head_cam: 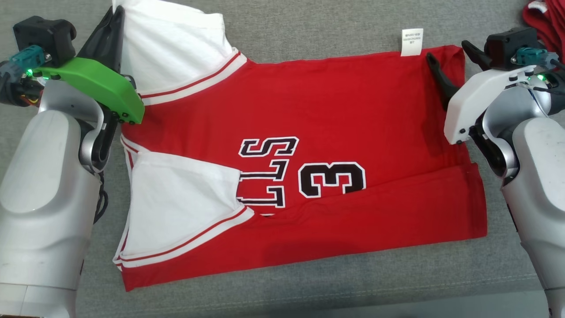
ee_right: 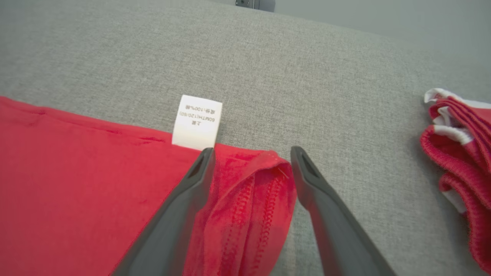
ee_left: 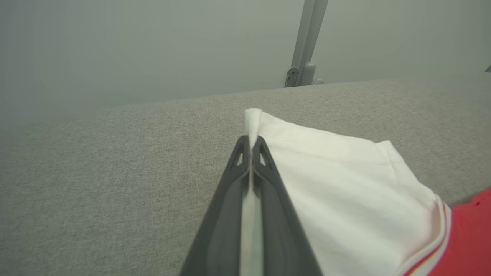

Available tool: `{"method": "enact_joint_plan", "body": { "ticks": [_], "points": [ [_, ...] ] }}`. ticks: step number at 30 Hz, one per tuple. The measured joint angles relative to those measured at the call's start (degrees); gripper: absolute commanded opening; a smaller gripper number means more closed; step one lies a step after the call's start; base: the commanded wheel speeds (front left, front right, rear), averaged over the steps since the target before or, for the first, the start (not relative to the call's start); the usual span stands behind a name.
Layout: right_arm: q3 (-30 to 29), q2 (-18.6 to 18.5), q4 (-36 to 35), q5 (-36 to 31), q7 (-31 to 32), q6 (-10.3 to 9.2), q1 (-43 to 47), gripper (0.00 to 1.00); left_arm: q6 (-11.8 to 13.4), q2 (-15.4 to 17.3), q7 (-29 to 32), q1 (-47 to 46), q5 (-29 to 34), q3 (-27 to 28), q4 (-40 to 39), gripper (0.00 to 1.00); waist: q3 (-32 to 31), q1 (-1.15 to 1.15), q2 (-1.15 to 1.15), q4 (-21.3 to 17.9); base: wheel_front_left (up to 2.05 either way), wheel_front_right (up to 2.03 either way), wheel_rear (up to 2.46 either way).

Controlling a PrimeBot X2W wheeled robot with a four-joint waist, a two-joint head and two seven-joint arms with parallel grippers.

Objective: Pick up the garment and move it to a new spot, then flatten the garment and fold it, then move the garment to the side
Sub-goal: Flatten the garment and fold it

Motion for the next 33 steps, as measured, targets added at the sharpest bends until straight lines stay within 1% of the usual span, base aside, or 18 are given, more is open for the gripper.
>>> {"method": "enact_joint_plan", "body": {
  "ticks": [5,11,12,15,17,18,20,21,22,23,26,28,29,33],
  "points": [
    [0.5,-1.4,3.6,-0.1,1.2,-0.01,-0.6,1.00,0.0,-0.4,-0.2,1.1,-0.4,-0.7,-2.5,0.00,-1.0,0.00,0.00,2.2,0.00,0.00,0.00],
    [0.4,-2.6,6.5,0.9,2.0,0.00,-0.7,1.00,0.2,0.0,0.2,2.2,-1.0,-0.9,-5.5,0.00,-2.2,0.00,0.00,3.4,0.00,0.00,0.00],
    [0.3,-2.8,6.9,0.9,2.2,-0.01,-0.8,0.98,0.3,0.1,0.5,2.4,-1.1,-1.0,-5.9,0.00,-2.3,0.00,0.00,3.5,0.00,0.00,0.00],
    [0.5,-3.4,8.1,1.5,2.6,-0.01,-1.7,0.86,0.5,0.3,0.9,2.7,-1.3,-1.1,-7.1,0.00,-2.4,0.00,0.00,3.8,0.00,0.00,0.00],
    [1.0,-3.6,9.0,1.8,2.9,-0.01,-2.2,0.82,0.7,0.4,1.2,3.0,-1.4,-1.2,-7.6,0.00,-2.3,0.00,0.00,3.9,0.00,0.00,0.00],
    [1.5,-3.7,9.5,2.2,3.2,-0.01,-2.6,0.82,0.7,0.4,1.5,3.1,-1.4,-1.2,-7.8,0.00,-2.3,0.00,0.00,3.9,0.00,0.00,0.00],
    [2.4,-3.7,10.5,3.9,3.7,-0.01,-3.7,0.76,0.8,0.5,1.8,3.3,-1.6,-1.2,-8.2,0.00,-2.0,0.00,0.00,3.9,0.00,0.00,0.00],
    [2.8,-3.7,11.1,4.4,3.7,0.00,-4.5,0.76,1.0,0.5,1.9,3.3,-1.7,-1.2,-8.3,0.00,-1.9,0.00,0.00,3.9,0.00,0.00,0.00],
    [3.3,-3.8,11.6,4.6,3.9,0.00,-5.2,0.68,1.0,0.6,1.9,3.4,-1.8,-1.2,-8.4,0.00,-1.8,0.00,0.00,4.0,0.00,0.00,0.00],
    [3.8,-4.1,12.2,4.7,4.0,0.00,-5.8,0.58,1.1,0.6,2.1,3.4,-1.8,-1.2,-8.5,0.00,-1.6,0.00,0.00,4.0,0.00,0.00,0.00],
    [5.5,-4.6,13.6,5.6,4.1,0.00,-7.4,0.37,1.3,0.6,2.1,3.4,-1.9,-1.2,-8.5,0.00,-1.3,0.00,0.00,4.2,0.00,0.00,0.00],
    [6.4,-5.0,14.1,6.0,3.4,0.03,-8.2,0.15,1.3,0.6,2.0,3.4,-2.0,-1.3,-8.5,0.00,-1.3,0.00,0.00,4.3,0.00,0.00,0.00],
    [6.5,-5.2,14.2,6.2,2.6,0.03,-8.5,0.00,1.3,0.6,1.7,3.4,-2.2,-1.2,-8.5,0.00,-1.3,0.00,0.00,4.3,0.00,0.00,0.00],
    [7.0,-6.0,14.8,6.3,-1.2,0.03,-9.3,0.00,1.5,0.9,0.5,3.6,-2.4,-0.7,-8.8,0.00,-1.9,0.00,0.00,4.3,0.00,0.00,0.00]
  ]
}}
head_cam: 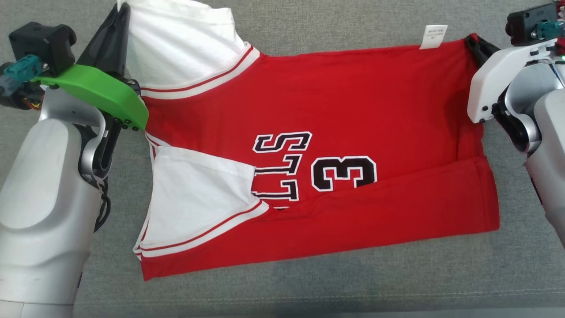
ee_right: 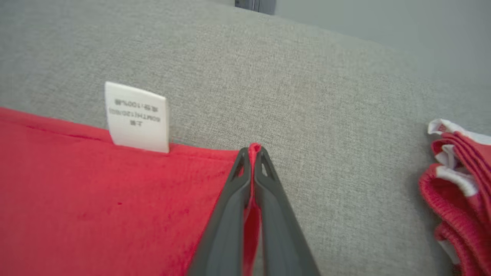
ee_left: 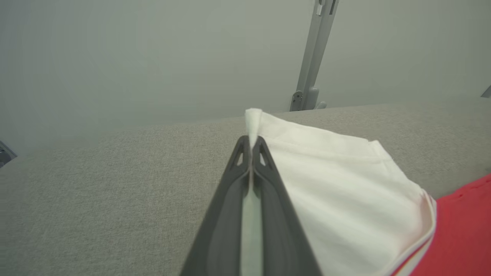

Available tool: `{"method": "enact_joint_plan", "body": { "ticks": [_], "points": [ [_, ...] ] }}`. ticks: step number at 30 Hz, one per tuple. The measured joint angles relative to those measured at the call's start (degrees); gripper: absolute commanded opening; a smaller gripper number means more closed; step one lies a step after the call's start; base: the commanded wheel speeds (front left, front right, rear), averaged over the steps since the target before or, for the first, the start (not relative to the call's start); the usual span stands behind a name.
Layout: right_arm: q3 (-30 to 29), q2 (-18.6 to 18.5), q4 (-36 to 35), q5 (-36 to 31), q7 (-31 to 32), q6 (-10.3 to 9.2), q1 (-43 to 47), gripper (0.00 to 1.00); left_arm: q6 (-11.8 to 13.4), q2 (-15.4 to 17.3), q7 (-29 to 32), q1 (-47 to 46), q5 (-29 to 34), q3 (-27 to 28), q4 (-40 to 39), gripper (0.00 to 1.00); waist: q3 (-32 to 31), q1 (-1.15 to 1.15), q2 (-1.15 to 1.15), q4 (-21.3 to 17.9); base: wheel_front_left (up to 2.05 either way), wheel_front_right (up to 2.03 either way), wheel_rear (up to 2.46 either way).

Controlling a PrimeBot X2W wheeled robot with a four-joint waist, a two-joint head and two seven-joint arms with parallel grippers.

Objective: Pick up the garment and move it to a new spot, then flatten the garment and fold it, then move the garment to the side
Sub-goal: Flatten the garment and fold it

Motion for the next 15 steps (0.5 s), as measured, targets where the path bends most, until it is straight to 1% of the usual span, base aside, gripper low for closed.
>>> {"method": "enact_joint_plan", "body": {
  "ticks": [4,5,8,9,11,12,15],
  "points": [
    [0.3,-0.1,-0.5,2.0,-4.7,0.00,-0.3,0.00,0.1,0.3,-1.5,1.6,-0.8,0.5,-1.6,0.00,-0.9,0.00,0.00,-0.1,0.00,0.00,0.00],
    [1.2,-0.6,-1.9,3.0,-6.8,0.00,0.4,0.00,0.1,0.5,-2.3,3.3,-1.0,0.7,-3.2,0.00,-1.4,0.00,0.00,-0.2,0.00,0.00,0.00],
    [2.4,-1.5,-4.4,5.5,-9.4,0.00,3.8,0.00,0.4,1.1,-3.7,7.2,-1.3,1.0,-6.6,0.00,-2.2,0.00,0.00,-0.2,0.00,0.00,0.00],
    [2.4,-1.5,-4.4,5.5,-9.4,0.00,3.8,0.00,0.4,1.1,-3.7,7.2,-1.3,1.0,-6.6,0.00,-2.2,0.00,0.00,-0.2,0.00,0.00,0.00],
    [2.6,-2.9,-7.2,7.3,-12.2,0.00,8.0,0.00,1.3,1.4,-4.7,12.5,-1.9,1.3,-11.2,0.00,-3.1,0.00,0.00,-0.2,0.00,0.00,0.00],
    [2.6,-2.9,-7.2,7.3,-12.2,0.00,8.0,0.00,1.3,1.4,-4.7,12.5,-1.9,1.3,-11.2,0.00,-3.1,0.00,0.00,-0.2,0.00,0.00,0.00],
    [1.6,-3.5,-9.9,8.7,-14.6,0.00,12.7,0.00,2.8,1.9,-5.6,18.6,-2.6,1.8,-15.9,0.00,-4.1,0.00,0.00,-0.2,0.00,0.00,0.00]
  ]
}}
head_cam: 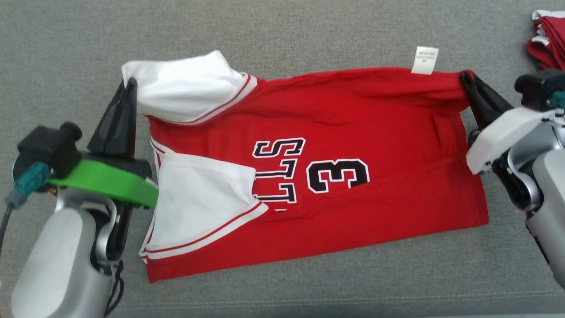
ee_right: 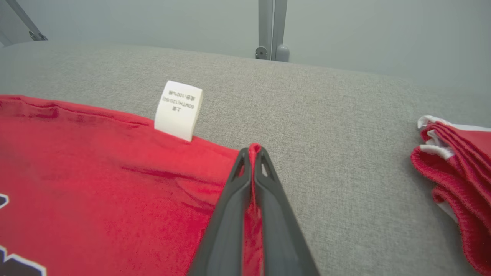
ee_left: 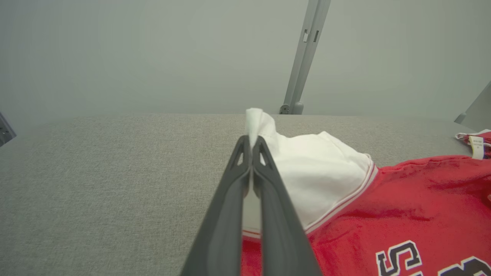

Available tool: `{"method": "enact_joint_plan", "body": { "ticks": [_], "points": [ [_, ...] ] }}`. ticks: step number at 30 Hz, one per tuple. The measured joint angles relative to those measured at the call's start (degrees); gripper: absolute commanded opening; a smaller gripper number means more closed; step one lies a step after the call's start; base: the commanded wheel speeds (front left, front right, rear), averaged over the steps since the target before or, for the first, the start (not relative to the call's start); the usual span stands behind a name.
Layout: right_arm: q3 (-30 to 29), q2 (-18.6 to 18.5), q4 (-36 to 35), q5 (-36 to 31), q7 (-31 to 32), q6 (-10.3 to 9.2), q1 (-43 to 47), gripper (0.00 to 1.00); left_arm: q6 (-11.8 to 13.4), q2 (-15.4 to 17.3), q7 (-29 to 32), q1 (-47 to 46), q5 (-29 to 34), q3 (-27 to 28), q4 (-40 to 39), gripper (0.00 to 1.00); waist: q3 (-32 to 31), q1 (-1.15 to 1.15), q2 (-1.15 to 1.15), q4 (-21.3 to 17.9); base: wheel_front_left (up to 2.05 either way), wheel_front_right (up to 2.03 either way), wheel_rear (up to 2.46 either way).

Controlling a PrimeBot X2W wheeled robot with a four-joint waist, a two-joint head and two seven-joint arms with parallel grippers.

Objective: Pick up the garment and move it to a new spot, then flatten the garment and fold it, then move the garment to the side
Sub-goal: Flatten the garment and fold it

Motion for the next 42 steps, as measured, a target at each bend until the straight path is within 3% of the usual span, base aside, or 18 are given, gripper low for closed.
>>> {"method": "enact_joint_plan", "body": {
  "ticks": [7,13,25,32,34,35,36,37,38,42],
  "points": [
    [-3.9,0.0,-5.9,0.3,-2.7,0.00,11.3,0.00,4.0,0.1,-0.9,14.3,-1.6,1.0,-9.2,0.00,-2.5,0.00,0.00,0.0,0.00,0.00,0.00],
    [-6.7,2.4,-8.8,1.1,-2.9,0.00,19.6,0.00,6.6,-0.7,-1.6,21.6,-2.2,1.0,-10.4,0.00,-4.0,0.00,0.00,-0.2,0.00,0.00,0.00],
    [-11.4,5.6,-9.9,-1.4,-4.3,0.00,24.7,0.00,8.3,-2.6,-3.4,28.3,-4.3,0.8,-12.0,0.00,-5.3,0.00,0.00,-0.7,0.00,0.00,0.00],
    [-12.7,7.3,-9.7,-2.0,-5.1,0.00,27.6,0.00,8.1,-3.8,-3.5,30.1,-5.1,-0.5,-9.5,0.00,-6.3,0.00,0.00,-0.2,0.00,0.00,0.00],
    [-13.1,7.9,-9.7,-2.2,-5.5,0.00,28.2,0.19,7.9,-4.0,-3.9,30.1,-5.0,-0.8,-8.2,0.09,-6.7,0.00,0.00,-0.3,0.00,0.00,0.00],
    [-13.5,8.2,-9.8,-2.3,-5.9,0.00,28.6,0.39,7.7,-4.1,-4.0,30.1,-5.0,-0.9,-7.7,0.20,-6.9,0.00,0.00,-0.3,0.00,0.00,0.00],
    [-14.1,8.5,-9.9,-2.4,-6.3,0.00,29.1,0.49,7.6,-4.2,-4.1,30.2,-5.1,-1.0,-7.5,0.45,-7.1,0.00,0.00,-0.3,0.00,0.00,0.00],
    [-14.7,8.7,-10.0,-2.5,-6.8,0.00,29.7,1.00,7.5,-4.3,-4.4,30.4,-5.1,-1.1,-7.3,0.95,-7.3,0.00,0.00,-0.4,0.00,0.00,0.00],
    [-15.3,9.0,-10.1,-2.8,-7.3,0.00,30.2,1.00,7.5,-4.3,-4.4,30.8,-5.1,-1.1,-7.3,1.00,-7.5,0.00,0.00,-0.5,0.00,0.00,0.00],
    [-17.0,10.1,-11.1,-2.8,-8.3,0.00,32.6,1.00,7.5,-3.7,-4.4,33.1,-5.5,-1.0,-8.7,1.00,-8.4,0.00,0.00,-0.8,0.00,0.00,0.00]
  ]
}}
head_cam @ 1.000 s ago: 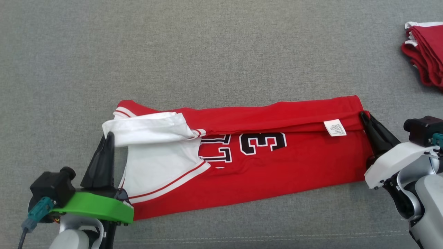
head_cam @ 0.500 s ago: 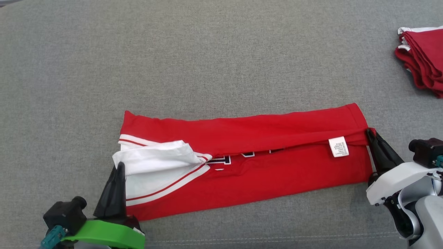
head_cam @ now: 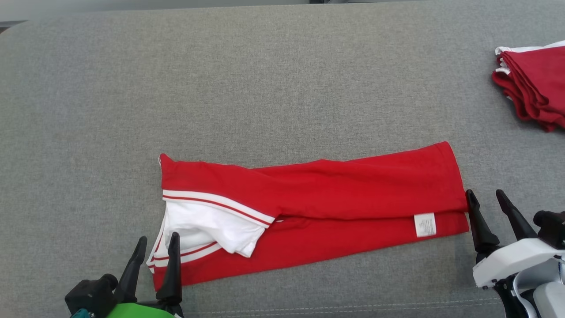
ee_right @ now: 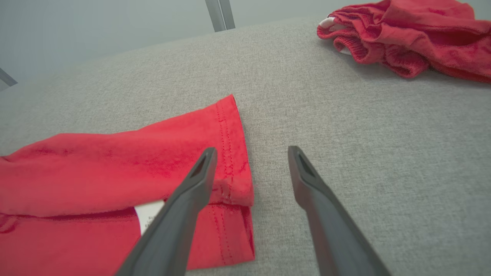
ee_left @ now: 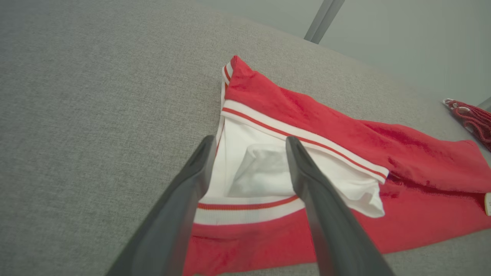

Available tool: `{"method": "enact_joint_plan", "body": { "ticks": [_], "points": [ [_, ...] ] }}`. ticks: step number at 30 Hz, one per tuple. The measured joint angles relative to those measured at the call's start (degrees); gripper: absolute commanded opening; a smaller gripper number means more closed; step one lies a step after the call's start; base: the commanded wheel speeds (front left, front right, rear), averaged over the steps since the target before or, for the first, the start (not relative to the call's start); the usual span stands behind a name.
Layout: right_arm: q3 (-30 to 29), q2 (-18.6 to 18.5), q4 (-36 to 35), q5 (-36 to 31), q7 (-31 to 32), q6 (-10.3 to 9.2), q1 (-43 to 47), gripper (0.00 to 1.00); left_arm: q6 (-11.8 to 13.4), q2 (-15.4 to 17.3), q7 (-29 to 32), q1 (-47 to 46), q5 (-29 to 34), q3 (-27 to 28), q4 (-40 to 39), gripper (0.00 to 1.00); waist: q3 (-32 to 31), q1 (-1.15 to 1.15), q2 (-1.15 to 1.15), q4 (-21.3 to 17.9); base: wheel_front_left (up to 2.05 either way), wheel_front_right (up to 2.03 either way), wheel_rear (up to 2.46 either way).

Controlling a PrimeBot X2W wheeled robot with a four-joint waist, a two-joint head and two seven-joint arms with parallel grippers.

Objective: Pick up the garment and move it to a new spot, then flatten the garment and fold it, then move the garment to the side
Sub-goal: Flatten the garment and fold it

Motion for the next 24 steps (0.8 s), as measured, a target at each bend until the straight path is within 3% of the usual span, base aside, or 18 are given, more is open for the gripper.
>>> {"method": "enact_joint_plan", "body": {
  "ticks": [10,14,24],
  "points": [
    [-6.2,2.1,-3.7,-0.6,0.7,-0.01,5.7,1.00,1.7,1.8,-1.3,2.2,0.7,2.6,-4.6,1.00,-2.9,0.00,0.00,-0.2,0.00,0.00,0.00],
    [-7.3,3.3,-4.0,-1.4,3.7,-0.02,5.3,1.00,1.6,1.6,-2.3,0.6,1.9,2.6,-3.7,1.00,-4.2,0.00,0.00,-0.1,0.00,0.00,0.00],
    [-4.1,3.0,7.5,-0.9,11.2,-0.02,-3.2,1.00,1.5,-1.5,-3.5,-3.6,4.9,2.5,0.8,1.00,-6.0,0.00,0.00,1.6,0.00,0.00,0.00]
  ]
}}
